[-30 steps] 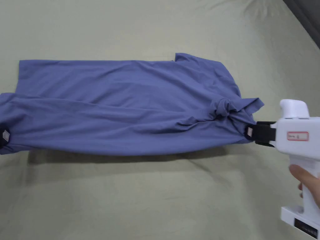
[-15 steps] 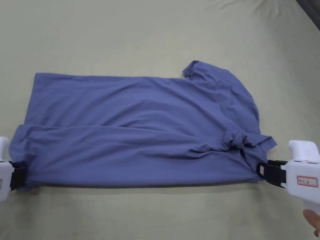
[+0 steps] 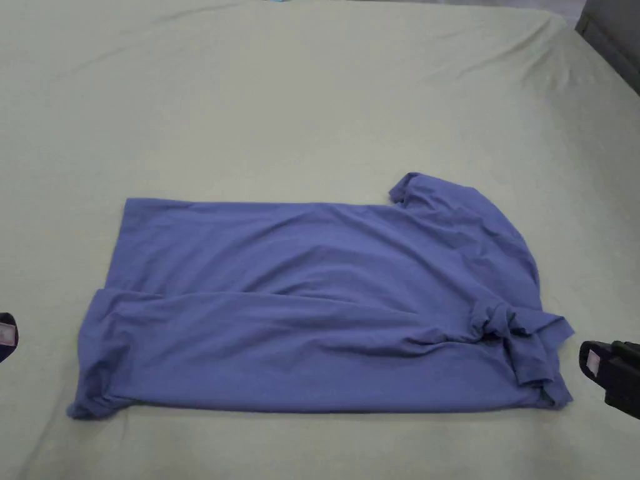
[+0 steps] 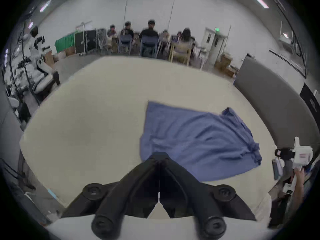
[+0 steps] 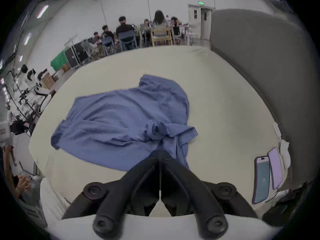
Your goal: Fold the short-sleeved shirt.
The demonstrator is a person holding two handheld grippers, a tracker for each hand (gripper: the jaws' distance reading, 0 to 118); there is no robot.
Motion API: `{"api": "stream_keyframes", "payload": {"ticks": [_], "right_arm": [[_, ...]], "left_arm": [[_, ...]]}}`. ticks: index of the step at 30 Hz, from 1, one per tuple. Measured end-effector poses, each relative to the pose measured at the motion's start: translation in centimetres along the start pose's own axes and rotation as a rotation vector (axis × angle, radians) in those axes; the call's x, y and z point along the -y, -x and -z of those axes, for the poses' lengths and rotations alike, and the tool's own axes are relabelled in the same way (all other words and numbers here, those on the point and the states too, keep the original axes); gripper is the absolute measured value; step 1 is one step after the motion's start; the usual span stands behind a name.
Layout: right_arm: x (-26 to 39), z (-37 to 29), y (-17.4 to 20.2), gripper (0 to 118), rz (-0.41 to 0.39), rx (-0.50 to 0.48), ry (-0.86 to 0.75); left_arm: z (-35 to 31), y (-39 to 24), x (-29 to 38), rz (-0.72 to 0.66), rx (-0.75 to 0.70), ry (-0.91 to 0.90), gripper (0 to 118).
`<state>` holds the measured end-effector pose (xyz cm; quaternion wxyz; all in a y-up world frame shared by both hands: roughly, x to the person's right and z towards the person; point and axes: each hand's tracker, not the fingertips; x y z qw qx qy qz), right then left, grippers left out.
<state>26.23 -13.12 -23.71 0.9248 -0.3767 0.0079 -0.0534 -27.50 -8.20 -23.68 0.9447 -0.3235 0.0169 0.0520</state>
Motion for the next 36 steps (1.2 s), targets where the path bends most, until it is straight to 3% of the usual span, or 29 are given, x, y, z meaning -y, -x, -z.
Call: {"api": "stream_keyframes", "payload": {"ticks": [2, 7, 11, 15, 16, 17, 18, 19, 26, 27, 29, 30, 31, 32, 33, 34, 36], "right_arm": [[-0.6, 0.0, 0.1, 2, -0.022, -0.02, 0.028], [-2.8, 1.6, 0.6, 2, -0.042, -0.021, 0.002], [-4.7, 3.2, 1.2, 2, -0.057, -0.028, -0.011], [-5.8, 5.1, 1.6, 2, -0.071, -0.028, -0.004], [-6.0, 5.7, 1.6, 2, -0.068, -0.03, 0.007], [-6.2, 6.2, 1.6, 2, -0.066, -0.031, 0.017], [-6.0, 6.7, 1.5, 2, -0.066, -0.03, 0.027], [-6.0, 7.1, 1.5, 2, -0.067, -0.024, 0.035], [-5.6, 9.2, 1.6, 2, -0.071, -0.033, 0.078], [-5.6, 9.3, 1.7, 2, -0.071, -0.034, 0.081], [-5.6, 9.2, 1.7, 2, -0.066, -0.042, 0.08], [-5.5, 9.2, 1.7, 2, -0.066, -0.044, 0.08], [-5.5, 9.3, 1.7, 2, -0.069, -0.043, 0.081], [-5.5, 9.3, 1.7, 2, -0.072, -0.041, 0.081], [-5.6, 9.5, 1.7, 2, -0.074, -0.038, 0.083], [-5.6, 9.8, 1.5, 2, -0.073, -0.036, 0.085], [-6.4, 10.5, 0.9, 2, -0.043, -0.053, 0.086]], "left_arm": [[0.7, -0.3, -1.6, 0.071, -0.015, 0.074, 0], [6.5, -1.6, -6.8, 0.141, 0.025, 0.033, 0], [16.4, -3.1, -11.7, 0.251, -0.024, 0.09, 0], [28.1, -3.0, -14.0, 0.193, -0.01, 0.219, 0], [30.8, -2.6, -14.1, 0.168, 0.014, 0.251, 17], [33.1, -2.2, -14.1, 0.141, 0.04, 0.282, 61], [35.2, -2.2, -13.8, 0.113, 0.025, 0.321, 92], [36.9, -2.1, -13.6, 0.114, 0.006, 0.373, 98], [41.7, -1.7, -10.5, 0.098, -0.035, 0.439, 96], [42.0, -1.8, -10.0, 0.099, -0.044, 0.48, 79], [41.5, -2.2, -8.4, 0.109, -0.025, 0.493, 62], [40.4, -2.3, -8.5, 0.181, -0.036, 0.426, 54], [39.7, -2.3, -9.0, 0.159, -0.037, 0.439, 54], [39.1, -1.9, -9.3, 0.152, -0.022, 0.425, 7], [38.4, -1.7, -9.7, 0.06, 0.073, 0.407, 0], [37.9, -1.5, -10.3, 0.013, 0.045, 0.406, 0], [36.5, -2.2, -10.9, 0.119, 0.022, 0.348, 0]]}}
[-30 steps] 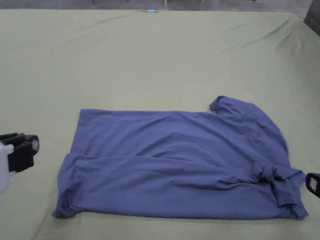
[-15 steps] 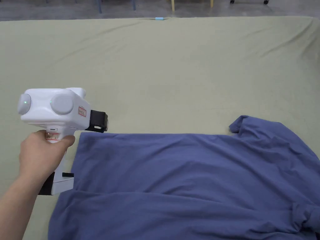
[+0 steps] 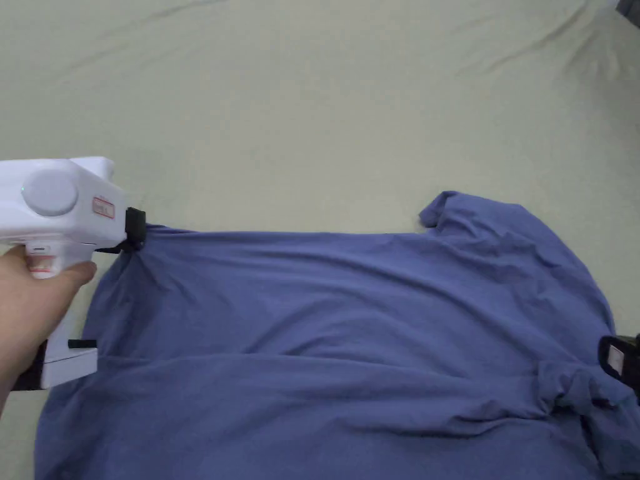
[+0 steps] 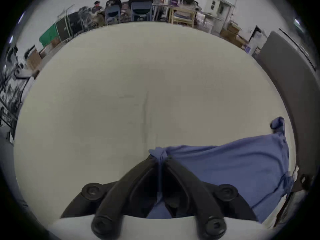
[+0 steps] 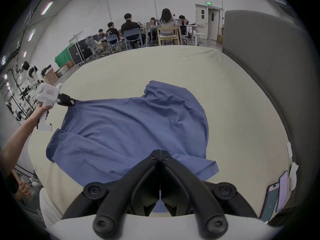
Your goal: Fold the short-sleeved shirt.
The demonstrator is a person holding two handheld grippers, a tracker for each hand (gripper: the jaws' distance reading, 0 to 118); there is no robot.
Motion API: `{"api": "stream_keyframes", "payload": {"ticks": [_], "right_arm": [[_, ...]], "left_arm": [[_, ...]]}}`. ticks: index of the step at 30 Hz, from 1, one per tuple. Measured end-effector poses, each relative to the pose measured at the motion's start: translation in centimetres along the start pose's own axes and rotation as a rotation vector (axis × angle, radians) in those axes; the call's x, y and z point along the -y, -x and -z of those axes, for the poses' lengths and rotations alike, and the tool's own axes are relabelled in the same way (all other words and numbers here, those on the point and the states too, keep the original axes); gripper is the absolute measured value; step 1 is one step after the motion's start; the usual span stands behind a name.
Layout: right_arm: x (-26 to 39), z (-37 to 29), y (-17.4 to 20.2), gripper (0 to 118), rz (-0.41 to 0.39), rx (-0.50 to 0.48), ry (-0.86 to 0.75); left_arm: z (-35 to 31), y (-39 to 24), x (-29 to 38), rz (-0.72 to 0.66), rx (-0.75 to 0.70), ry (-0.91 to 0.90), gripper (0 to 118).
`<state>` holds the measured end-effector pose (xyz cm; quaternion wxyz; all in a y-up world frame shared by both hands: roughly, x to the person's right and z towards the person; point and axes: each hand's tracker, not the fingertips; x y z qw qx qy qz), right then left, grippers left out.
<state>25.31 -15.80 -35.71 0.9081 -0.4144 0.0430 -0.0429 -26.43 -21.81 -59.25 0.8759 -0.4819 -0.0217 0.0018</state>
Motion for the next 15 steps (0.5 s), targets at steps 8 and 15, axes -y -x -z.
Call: {"api": "stream_keyframes", "payload": {"ticks": [8, 15], "right_arm": [[-9.9, 8.3, -4.3, 118, 0.153, -0.029, 0.02], [-13.1, 21.9, -8.9, 118, 0.242, 0.137, 0.299]], "left_arm": [[-7.9, -1.8, 2.2, 0.007, 0.117, -0.138, 0], [-8.6, -3.4, 2.9, 0.073, 0.047, -0.136, 0]]}}
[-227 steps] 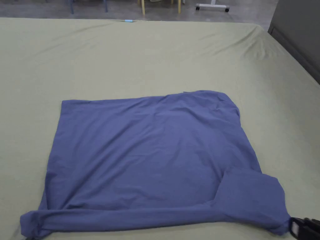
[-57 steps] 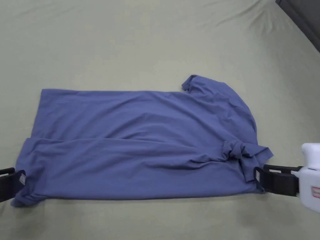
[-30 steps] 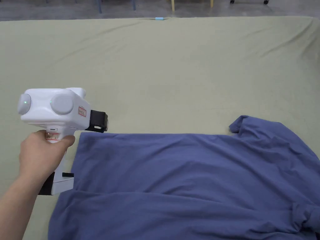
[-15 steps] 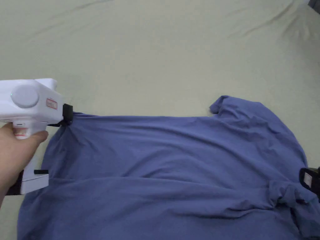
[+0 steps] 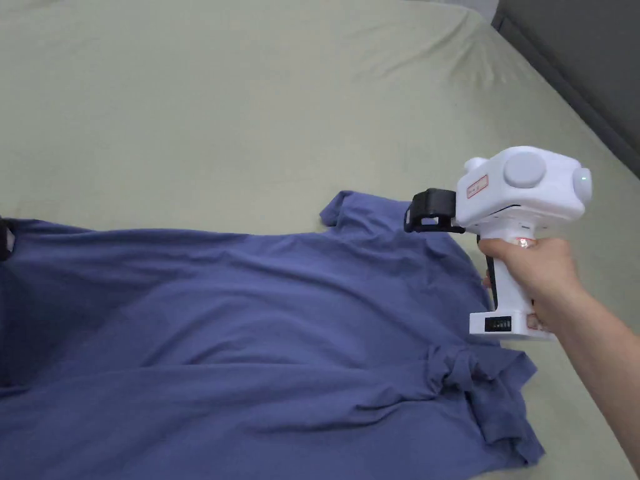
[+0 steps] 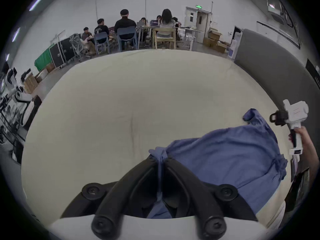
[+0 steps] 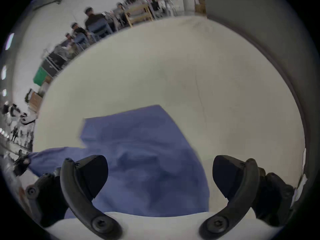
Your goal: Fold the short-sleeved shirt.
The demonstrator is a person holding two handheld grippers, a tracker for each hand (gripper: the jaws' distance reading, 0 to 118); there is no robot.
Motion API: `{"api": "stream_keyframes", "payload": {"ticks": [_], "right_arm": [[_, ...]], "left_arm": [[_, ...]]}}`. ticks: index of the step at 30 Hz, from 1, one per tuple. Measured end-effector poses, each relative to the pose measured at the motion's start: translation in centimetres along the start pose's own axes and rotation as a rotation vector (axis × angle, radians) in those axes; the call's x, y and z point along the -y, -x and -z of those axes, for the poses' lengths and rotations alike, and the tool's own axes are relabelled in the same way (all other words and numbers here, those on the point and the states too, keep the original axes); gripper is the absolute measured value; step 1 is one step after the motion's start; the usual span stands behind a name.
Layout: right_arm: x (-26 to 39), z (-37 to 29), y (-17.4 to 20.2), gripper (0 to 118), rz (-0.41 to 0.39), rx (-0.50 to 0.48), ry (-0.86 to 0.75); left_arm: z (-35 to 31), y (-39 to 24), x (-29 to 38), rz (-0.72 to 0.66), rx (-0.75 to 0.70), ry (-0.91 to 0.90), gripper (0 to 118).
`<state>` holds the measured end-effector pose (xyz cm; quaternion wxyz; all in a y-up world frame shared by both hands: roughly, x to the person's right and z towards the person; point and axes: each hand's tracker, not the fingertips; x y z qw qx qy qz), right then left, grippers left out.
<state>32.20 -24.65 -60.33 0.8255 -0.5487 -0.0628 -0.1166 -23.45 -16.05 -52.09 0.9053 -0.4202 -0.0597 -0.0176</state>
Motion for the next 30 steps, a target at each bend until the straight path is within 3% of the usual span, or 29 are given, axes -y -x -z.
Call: {"api": "stream_keyframes", "payload": {"ticks": [1, 4, 5, 6, 7, 9, 12, 15, 19, 25, 30], "right_arm": [[0.0, 0.9, -0.2, 118, -0.002, 0.027, 0.031], [0.8, 1.2, -0.1, 65, -0.014, 0.025, 0.029], [1.2, 0.4, 0.0, 17, -0.08, 0.095, -0.015], [1.5, -0.5, -0.2, 3, -0.11, 0.028, -0.063], [1.7, -1.0, -0.3, 3, -0.074, -0.084, -0.055], [2.3, -2.2, -0.1, 3, -0.05, -0.034, -0.069], [2.6, -3.9, 0.6, 3, -0.12, -0.022, -0.105], [3.3, -6.4, 0.7, 3, -0.121, -0.067, -0.157], [6.2, -11.3, 0.7, 3, -0.192, -0.101, -0.238], [15.1, -18.1, -0.5, 3, -0.269, -0.113, -0.296], [22.8, -19.3, -2.7, 3, -0.235, -0.109, -0.256]], "left_arm": [[0.2, -0.1, 0.0, 0.002, 0.0, 0.003, 0], [0.8, 0.2, -0.1, -0.027, 0.009, 0.02, 0], [0.9, 0.3, -0.1, -0.036, 0.015, 0.016, 0], [0.8, 0.3, 0.0, -0.043, 0.012, 0.014, 0], [0.9, 0.5, 0.0, -0.045, 0.007, 0.009, 0], [0.8, 0.8, -0.1, -0.053, -0.003, 0.007, 0], [-0.2, 1.5, 0.1, -0.088, 0.013, -0.003, 0], [-1.8, 1.8, 0.7, -0.103, 0.014, -0.012, 0], [-5.3, 2.4, 2.6, -0.089, -0.014, -0.047, 0], [-10.8, 2.0, 9.0, -0.037, -0.088, -0.036, 0], [-12.0, 0.7, 14.8, -0.015, -0.133, 0.035, 0]]}}
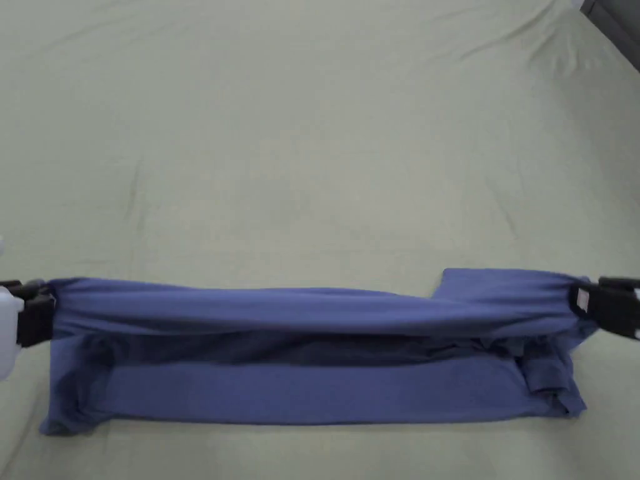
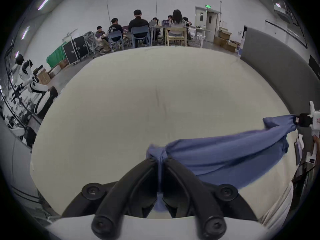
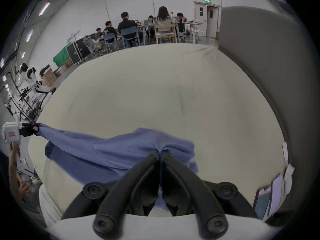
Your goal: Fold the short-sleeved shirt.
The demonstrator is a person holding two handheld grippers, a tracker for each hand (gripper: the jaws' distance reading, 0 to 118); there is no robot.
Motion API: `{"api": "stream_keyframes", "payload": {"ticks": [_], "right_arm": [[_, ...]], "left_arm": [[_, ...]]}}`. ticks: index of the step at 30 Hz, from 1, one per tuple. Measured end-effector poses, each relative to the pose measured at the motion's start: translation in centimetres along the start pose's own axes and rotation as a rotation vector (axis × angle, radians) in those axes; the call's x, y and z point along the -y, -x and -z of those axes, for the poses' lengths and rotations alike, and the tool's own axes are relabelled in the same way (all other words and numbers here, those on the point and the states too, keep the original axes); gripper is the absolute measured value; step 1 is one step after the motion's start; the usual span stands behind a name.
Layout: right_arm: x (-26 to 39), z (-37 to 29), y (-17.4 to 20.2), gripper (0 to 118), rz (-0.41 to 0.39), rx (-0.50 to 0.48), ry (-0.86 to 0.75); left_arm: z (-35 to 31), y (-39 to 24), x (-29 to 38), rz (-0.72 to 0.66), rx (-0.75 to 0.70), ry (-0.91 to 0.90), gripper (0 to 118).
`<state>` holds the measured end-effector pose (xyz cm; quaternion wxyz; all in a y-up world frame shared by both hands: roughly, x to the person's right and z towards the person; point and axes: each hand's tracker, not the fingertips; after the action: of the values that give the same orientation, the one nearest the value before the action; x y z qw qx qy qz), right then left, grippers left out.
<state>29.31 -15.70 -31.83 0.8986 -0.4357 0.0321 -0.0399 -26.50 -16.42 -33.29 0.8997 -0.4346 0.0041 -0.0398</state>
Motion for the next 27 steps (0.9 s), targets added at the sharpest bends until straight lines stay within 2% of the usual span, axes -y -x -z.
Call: {"api": "stream_keyframes", "payload": {"ticks": [6, 12, 13, 15, 16, 17, 20, 23, 26, 27], "right_arm": [[6.2, 2.2, -0.6, 3, 0.064, 0.007, 0.134], [6.3, 4.6, 0.2, 3, 0.042, 0.042, 0.165], [6.1, 4.2, 0.3, 8, 0.045, 0.041, 0.153], [5.6, 3.4, 0.7, 74, 0.045, 0.035, 0.143], [5.5, 2.6, 1.0, 95, 0.038, 0.036, 0.123], [5.4, 1.3, 1.3, 102, 0.026, 0.049, 0.087], [5.1, -2.6, 2.5, 102, 0.028, 0.094, -0.024], [5.5, -6.0, 3.4, 102, 0.063, 0.086, -0.094], [6.1, -7.9, 4.7, 101, 0.037, 0.088, -0.106], [6.2, -8.3, 5.1, 94, 0.008, 0.088, -0.111]], "left_arm": [[3.0, -1.5, 3.2, 0.088, -0.057, 0.136, 0], [4.6, -2.5, 4.2, 0.125, -0.086, 0.163, 0], [4.4, -2.4, 4.4, 0.118, -0.081, 0.13, 2], [3.4, -2.2, 4.7, 0.105, -0.085, 0.096, 32], [2.8, -2.1, 4.7, 0.096, -0.095, 0.08, 57], [1.9, -1.9, 4.7, 0.078, -0.099, 0.063, 84], [-3.1, -1.5, 4.8, 0.012, -0.149, -0.061, 86], [-9.3, -1.9, 5.0, -0.039, -0.161, -0.183, 91], [-13.3, -2.6, 5.0, -0.003, -0.144, -0.229, 97], [-13.9, -2.6, 4.8, 0.009, -0.142, -0.213, 96]]}}
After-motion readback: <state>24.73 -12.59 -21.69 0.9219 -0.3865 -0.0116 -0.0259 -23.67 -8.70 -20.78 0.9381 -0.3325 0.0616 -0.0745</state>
